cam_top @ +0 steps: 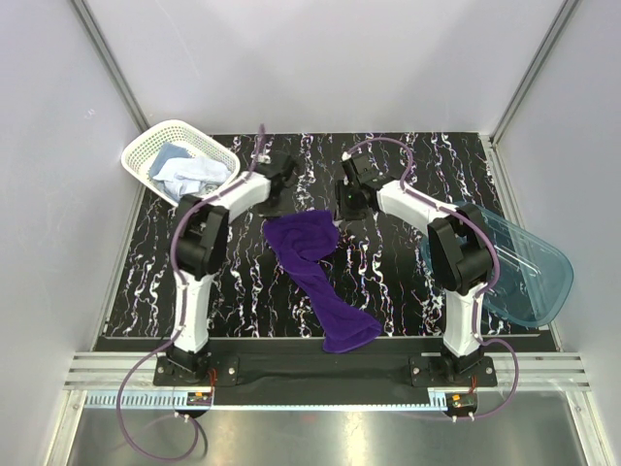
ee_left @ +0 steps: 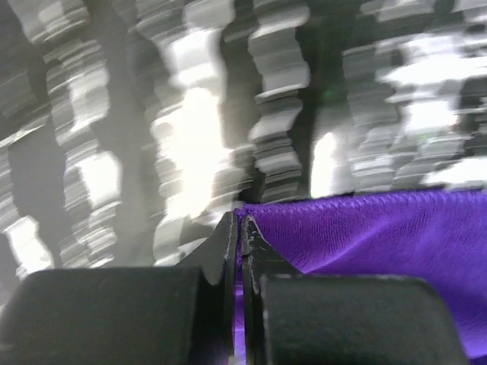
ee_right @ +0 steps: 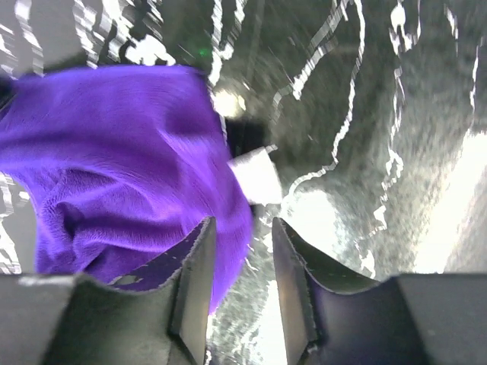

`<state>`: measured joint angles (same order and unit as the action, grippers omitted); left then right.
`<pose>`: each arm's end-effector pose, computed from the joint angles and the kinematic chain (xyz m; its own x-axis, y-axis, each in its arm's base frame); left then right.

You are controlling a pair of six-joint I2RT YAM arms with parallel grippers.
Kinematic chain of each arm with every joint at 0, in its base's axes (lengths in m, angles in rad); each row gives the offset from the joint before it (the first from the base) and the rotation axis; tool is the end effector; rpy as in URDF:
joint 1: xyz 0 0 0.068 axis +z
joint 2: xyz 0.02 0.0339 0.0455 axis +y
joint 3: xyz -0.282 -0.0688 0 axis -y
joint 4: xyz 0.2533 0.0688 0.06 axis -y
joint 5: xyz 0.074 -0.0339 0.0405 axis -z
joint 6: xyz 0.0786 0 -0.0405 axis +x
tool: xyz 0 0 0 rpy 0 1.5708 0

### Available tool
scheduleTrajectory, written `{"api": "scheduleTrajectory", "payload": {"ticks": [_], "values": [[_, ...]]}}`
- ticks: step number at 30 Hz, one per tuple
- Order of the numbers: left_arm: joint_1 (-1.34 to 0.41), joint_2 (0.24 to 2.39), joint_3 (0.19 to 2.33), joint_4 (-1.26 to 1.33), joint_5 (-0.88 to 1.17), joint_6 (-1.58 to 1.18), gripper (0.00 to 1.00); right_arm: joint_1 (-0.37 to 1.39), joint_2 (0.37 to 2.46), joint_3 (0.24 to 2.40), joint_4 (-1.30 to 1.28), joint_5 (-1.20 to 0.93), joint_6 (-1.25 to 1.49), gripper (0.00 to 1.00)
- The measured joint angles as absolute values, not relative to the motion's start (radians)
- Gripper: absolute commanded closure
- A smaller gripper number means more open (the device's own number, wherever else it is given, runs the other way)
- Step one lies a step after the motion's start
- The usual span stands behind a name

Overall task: Fold and stack the towels
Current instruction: Flatten out the crumpled towel

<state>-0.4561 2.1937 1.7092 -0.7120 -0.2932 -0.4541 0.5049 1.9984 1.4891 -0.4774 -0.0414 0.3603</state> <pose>0.4510 -0.1959 0.1387 -0.8943 -0.0290 -0.4466 -0.0729 0.9940 0.0814 0.4111 0.2309 0.1717 -0.8607 -0.0732 -0.5039 -0.2136 0.9503 0.2267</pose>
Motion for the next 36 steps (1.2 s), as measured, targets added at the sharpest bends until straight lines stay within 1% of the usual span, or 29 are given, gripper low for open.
{"api": "scheduleTrajectory", "payload": {"ticks": [4,8,11,14,19,21,22,23,25,26,27,32,33,34,36], "values": [[-0.348,2.068,1.595,-0.768,-0.317,-0.473,1.00,0.505,1.996,1.509,-0.465,-0.053,0.358,0.55],[-0.271,1.979,1.546,-0.764,-0.332,-0.480,1.00,0.504,1.996,1.509,-0.450,-0.099,0.358,0.55],[-0.274,1.954,1.507,-0.748,-0.330,-0.479,1.00,0.504,2.014,1.519,-0.407,-0.167,0.358,0.52],[-0.286,1.954,1.469,-0.746,-0.325,-0.479,1.00,0.504,2.070,1.557,-0.356,-0.255,0.360,0.46],[-0.289,1.953,1.462,-0.742,-0.320,-0.472,1.00,0.504,2.172,1.600,-0.289,-0.380,0.374,0.46],[-0.289,1.953,1.462,-0.739,-0.307,-0.470,1.00,0.503,2.211,1.626,-0.285,-0.400,0.382,0.54],[-0.288,1.952,1.462,-0.738,-0.299,-0.469,1.00,0.504,2.226,1.636,-0.284,-0.406,0.387,0.62],[-0.287,1.951,1.462,-0.734,-0.285,-0.469,1.00,0.503,2.235,1.641,-0.285,-0.408,0.389,0.84],[-0.287,1.945,1.462,-0.725,-0.245,-0.469,1.00,0.502,2.242,1.644,-0.291,-0.403,0.393,0.95],[-0.287,1.940,1.465,-0.724,-0.225,-0.469,1.00,0.501,2.242,1.644,-0.298,-0.399,0.396,0.98],[-0.287,1.935,1.471,-0.724,-0.198,-0.472,1.00,0.500,2.238,1.647,-0.308,-0.385,0.396,1.00],[-0.308,1.896,1.534,-0.742,-0.139,-0.491,1.00,0.468,2.159,1.646,-0.456,-0.264,0.384,1.00],[-0.319,1.885,1.549,-0.747,-0.140,-0.496,1.00,0.460,2.120,1.638,-0.481,-0.247,0.381,0.99],[-0.329,1.876,1.559,-0.751,-0.141,-0.501,1.00,0.452,2.077,1.628,-0.505,-0.242,0.378,0.94],[-0.352,1.848,1.563,-0.765,-0.156,-0.511,1.00,0.451,1.985,1.603,-0.529,-0.223,0.379,0.89]]}}
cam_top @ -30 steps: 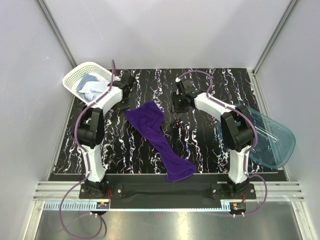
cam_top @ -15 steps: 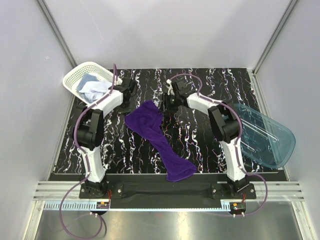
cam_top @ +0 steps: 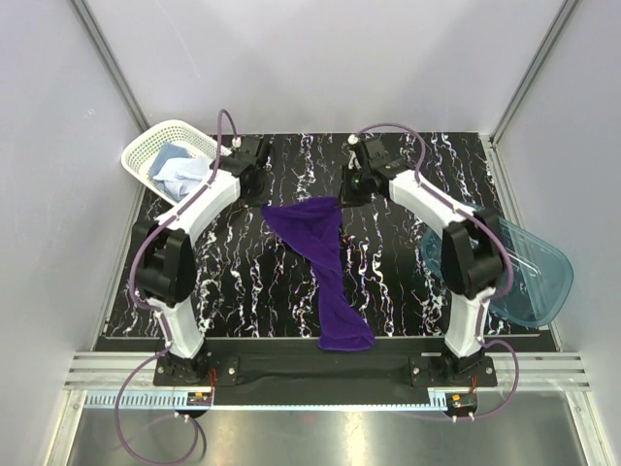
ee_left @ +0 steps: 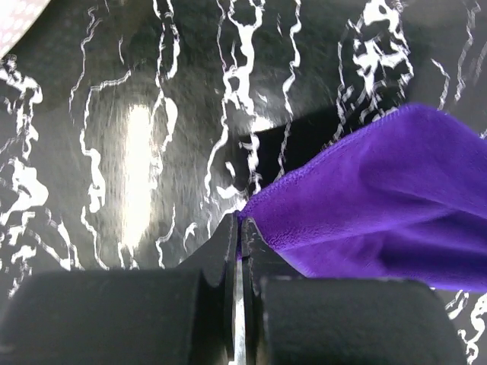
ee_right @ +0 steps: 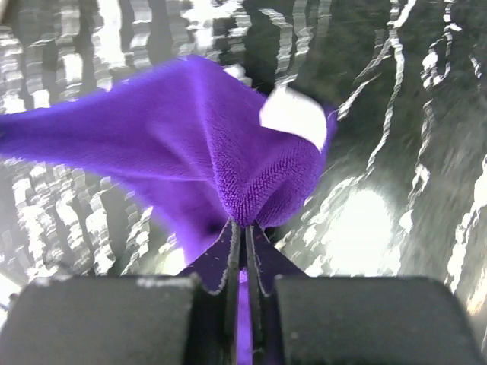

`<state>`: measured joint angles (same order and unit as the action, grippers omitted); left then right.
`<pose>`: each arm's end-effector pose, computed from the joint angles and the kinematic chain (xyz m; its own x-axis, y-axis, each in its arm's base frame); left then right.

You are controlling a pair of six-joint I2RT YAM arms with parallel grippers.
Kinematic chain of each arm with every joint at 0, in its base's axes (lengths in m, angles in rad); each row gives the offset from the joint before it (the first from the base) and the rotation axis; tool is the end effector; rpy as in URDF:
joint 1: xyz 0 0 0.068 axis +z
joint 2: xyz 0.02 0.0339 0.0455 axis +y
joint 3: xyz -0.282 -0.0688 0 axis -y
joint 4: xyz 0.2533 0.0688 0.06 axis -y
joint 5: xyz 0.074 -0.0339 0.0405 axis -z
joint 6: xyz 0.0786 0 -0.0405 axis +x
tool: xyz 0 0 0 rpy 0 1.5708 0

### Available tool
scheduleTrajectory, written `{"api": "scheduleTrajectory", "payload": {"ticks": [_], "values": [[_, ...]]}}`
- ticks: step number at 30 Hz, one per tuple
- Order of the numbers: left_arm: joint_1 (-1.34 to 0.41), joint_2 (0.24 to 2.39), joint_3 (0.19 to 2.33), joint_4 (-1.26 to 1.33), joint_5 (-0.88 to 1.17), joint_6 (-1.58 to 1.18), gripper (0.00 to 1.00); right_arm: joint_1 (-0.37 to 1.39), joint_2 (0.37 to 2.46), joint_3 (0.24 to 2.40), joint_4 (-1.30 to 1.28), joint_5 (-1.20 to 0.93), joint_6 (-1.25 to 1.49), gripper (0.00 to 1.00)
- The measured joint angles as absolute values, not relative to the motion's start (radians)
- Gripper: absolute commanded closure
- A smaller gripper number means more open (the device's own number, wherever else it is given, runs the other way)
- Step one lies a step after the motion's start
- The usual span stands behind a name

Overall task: Fold and stack the towels
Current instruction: Flatten out the crumpled towel

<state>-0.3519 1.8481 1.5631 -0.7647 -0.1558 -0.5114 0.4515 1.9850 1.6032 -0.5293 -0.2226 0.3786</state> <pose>0.4103 -0.1377 0.2396 -0.8411 -0.2062 -0.5000 -0.1647 0.9782 -0.1263 0.4273 0.2265 0.2139 -0.8629 -0.0178 -0.5050 -0.2457 0.8880 0.3886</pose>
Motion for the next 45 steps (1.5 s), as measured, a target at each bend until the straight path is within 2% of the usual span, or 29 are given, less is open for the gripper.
{"api": "scheduleTrajectory", "payload": {"ticks": [1,5,7,8,10,19,25,30,34,37,39,45], "values": [[-0.363,1.835,1.555,-0.770,-0.169,-0.517,1.00,0.464,1.943,1.588,-0.530,-0.216,0.382,0.80],[-0.341,1.795,1.428,-0.761,-0.218,-0.530,1.00,0.571,1.895,1.539,-0.501,-0.219,0.410,0.57],[-0.301,1.802,1.367,-0.770,-0.236,-0.532,1.00,0.625,1.924,1.507,-0.482,-0.227,0.419,0.53],[-0.278,1.809,1.337,-0.771,-0.246,-0.532,1.00,0.647,1.945,1.489,-0.482,-0.229,0.420,0.47],[-0.239,1.819,1.299,-0.786,-0.269,-0.533,1.00,0.657,1.976,1.469,-0.497,-0.224,0.417,0.44],[-0.232,1.821,1.282,-0.783,-0.299,-0.537,1.00,0.530,2.001,1.566,-0.490,-0.251,0.419,0.46],[-0.232,1.821,1.264,-0.761,-0.301,-0.548,1.00,0.483,2.094,1.657,-0.427,-0.272,0.513,0.51],[-0.232,1.821,1.234,-0.753,-0.301,-0.552,1.00,0.508,2.206,1.711,-0.426,-0.277,0.496,0.53],[-0.232,1.820,1.206,-0.742,-0.301,-0.555,1.00,0.537,2.267,1.749,-0.440,-0.256,0.437,0.50],[-0.232,1.820,1.192,-0.739,-0.301,-0.558,1.00,0.564,2.268,1.744,-0.442,-0.234,0.410,0.49],[-0.232,1.820,1.189,-0.739,-0.301,-0.559,1.00,0.588,2.258,1.725,-0.419,-0.202,0.395,0.52],[-0.235,1.791,1.182,-0.734,-0.301,-0.561,1.00,0.693,2.149,1.564,-0.395,-0.059,0.372,0.55]]}}
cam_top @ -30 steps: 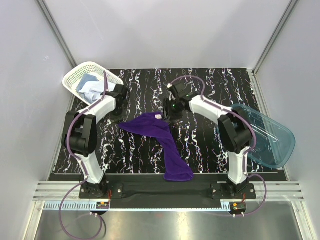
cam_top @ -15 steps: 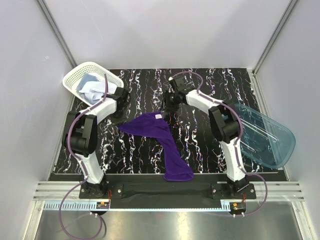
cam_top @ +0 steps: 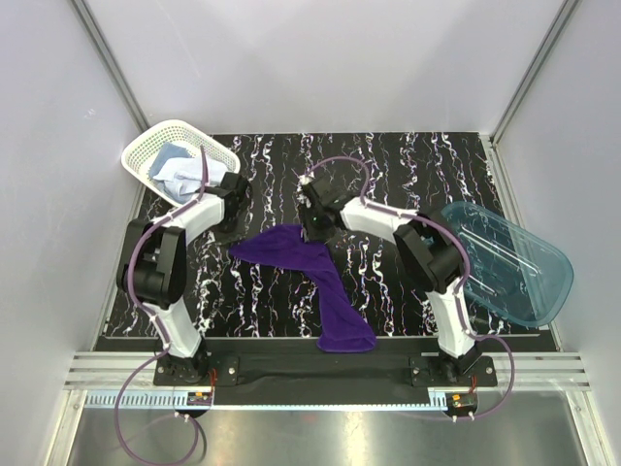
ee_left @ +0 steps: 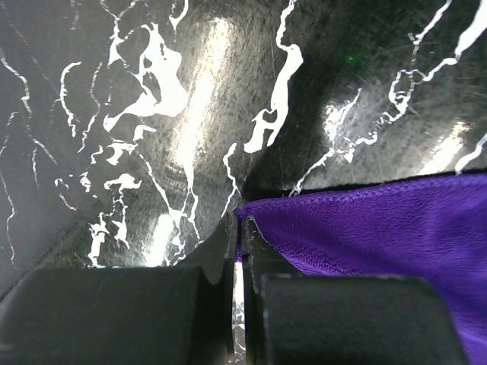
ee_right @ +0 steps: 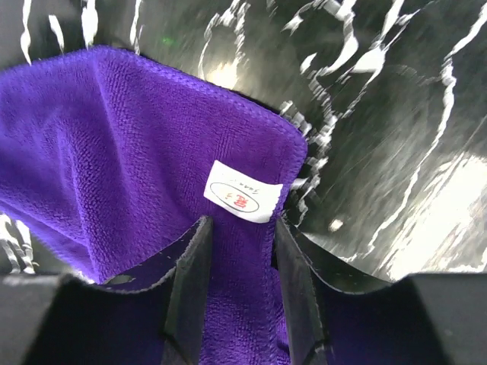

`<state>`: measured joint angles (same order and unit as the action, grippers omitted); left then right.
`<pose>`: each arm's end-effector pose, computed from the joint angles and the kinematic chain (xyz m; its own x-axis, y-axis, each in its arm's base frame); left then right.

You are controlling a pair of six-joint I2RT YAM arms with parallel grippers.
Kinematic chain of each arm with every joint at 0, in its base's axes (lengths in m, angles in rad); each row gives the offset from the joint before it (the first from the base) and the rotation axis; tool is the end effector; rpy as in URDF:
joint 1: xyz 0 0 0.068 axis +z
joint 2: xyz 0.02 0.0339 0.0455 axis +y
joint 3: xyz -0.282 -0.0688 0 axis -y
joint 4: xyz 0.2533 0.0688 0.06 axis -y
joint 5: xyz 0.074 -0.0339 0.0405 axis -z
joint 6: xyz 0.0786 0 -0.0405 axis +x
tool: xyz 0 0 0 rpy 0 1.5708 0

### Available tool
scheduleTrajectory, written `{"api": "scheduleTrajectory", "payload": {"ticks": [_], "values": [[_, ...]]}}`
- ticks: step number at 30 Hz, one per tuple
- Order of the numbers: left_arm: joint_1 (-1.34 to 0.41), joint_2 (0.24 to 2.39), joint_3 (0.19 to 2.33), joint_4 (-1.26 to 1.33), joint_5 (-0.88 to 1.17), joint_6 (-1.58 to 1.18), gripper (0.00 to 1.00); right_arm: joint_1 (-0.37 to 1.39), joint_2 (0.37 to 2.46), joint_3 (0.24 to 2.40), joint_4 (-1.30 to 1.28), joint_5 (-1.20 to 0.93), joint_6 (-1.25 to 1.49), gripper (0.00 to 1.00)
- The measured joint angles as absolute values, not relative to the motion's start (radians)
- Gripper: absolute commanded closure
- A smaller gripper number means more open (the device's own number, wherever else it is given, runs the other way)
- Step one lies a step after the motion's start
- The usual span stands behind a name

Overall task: Fold and stack the towels
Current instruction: Flatten out the crumpled towel

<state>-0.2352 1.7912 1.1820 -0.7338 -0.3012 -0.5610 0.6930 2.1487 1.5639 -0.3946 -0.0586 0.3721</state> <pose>0.3530 -0.0606 0.1477 -0.8859 -0.3102 -0.3450 -0.3707 0.9203 0.1246 0.3843 0.3251 0.1333 -0.8360 -0.2224 -0.5017 -0.3853 0.8888 0.2480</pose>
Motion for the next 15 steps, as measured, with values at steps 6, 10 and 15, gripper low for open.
{"api": "scheduleTrajectory", "payload": {"ticks": [6,10,15], "values": [[-0.238,1.753,1.178,-0.728,-0.304,-0.574,1.00,0.766,2.136,1.547,-0.410,0.097,0.342,0.56],[-0.239,1.753,1.167,-0.729,-0.304,-0.575,1.00,0.771,2.124,1.533,-0.418,0.148,0.336,0.56],[-0.242,1.753,1.164,-0.727,-0.307,-0.575,1.00,0.767,2.104,1.531,-0.450,0.167,0.323,0.55]]}}
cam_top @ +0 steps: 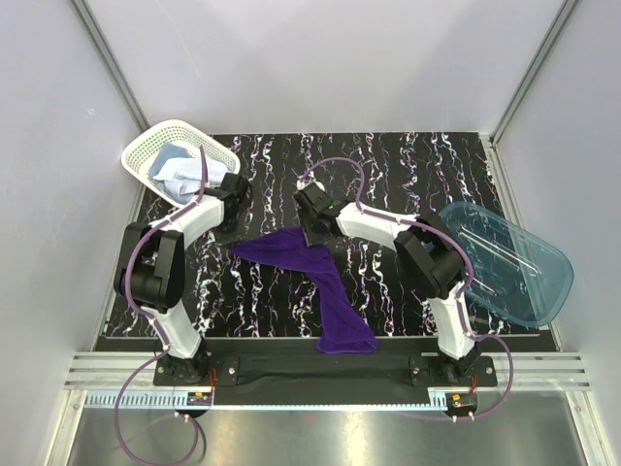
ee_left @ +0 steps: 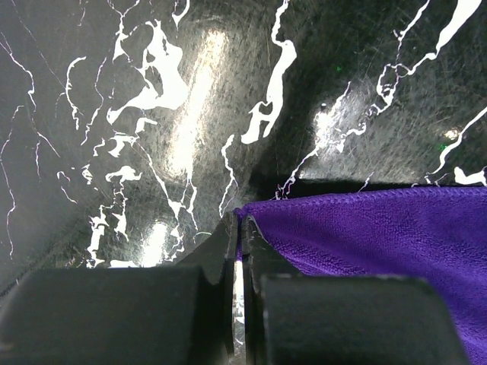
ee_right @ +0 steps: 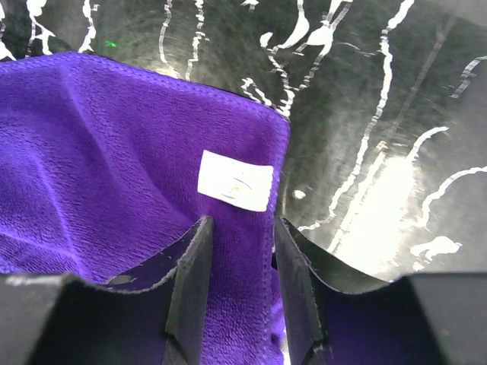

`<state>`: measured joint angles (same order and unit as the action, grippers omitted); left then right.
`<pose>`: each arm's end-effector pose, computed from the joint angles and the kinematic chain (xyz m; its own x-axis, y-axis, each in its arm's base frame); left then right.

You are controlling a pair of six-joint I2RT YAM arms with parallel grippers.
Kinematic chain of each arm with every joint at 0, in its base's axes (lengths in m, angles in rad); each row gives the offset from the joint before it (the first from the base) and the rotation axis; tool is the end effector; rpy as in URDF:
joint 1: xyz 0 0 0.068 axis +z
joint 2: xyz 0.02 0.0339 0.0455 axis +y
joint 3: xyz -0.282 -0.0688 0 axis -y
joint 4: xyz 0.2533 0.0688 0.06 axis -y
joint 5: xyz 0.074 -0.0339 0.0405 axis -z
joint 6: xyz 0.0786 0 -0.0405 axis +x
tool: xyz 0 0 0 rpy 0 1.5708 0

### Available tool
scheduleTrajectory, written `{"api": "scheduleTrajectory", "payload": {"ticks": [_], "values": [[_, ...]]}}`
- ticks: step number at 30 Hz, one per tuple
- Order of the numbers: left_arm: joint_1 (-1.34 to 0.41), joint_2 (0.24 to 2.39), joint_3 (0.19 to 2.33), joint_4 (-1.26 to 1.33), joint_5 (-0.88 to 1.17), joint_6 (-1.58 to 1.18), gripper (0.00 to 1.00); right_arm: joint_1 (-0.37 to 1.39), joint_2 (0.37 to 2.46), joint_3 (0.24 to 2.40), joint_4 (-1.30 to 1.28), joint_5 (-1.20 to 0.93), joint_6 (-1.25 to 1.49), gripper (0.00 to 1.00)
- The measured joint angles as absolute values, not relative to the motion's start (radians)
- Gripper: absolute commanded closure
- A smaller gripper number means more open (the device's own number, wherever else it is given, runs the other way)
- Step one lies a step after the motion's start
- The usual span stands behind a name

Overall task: Fold and stack the towels
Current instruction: Flatten out the crumpled towel

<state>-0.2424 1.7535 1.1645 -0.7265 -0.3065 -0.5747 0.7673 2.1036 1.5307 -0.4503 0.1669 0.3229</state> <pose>0.3482 -0.0617 0.1559 -0.8726 -0.3181 -0.3707 -0.3806 0.9184 0.1078 0.3600 0.3290 0.1402 -0.7802 -0.3178 -0.5387 -0.3951 0.9181 0.0307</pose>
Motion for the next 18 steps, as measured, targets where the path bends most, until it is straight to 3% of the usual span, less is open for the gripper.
{"api": "scheduleTrajectory", "payload": {"ticks": [18], "values": [[-0.250,1.753,1.160,-0.713,-0.308,-0.575,1.00,0.665,2.209,1.719,-0.521,0.085,0.317,0.56]]}}
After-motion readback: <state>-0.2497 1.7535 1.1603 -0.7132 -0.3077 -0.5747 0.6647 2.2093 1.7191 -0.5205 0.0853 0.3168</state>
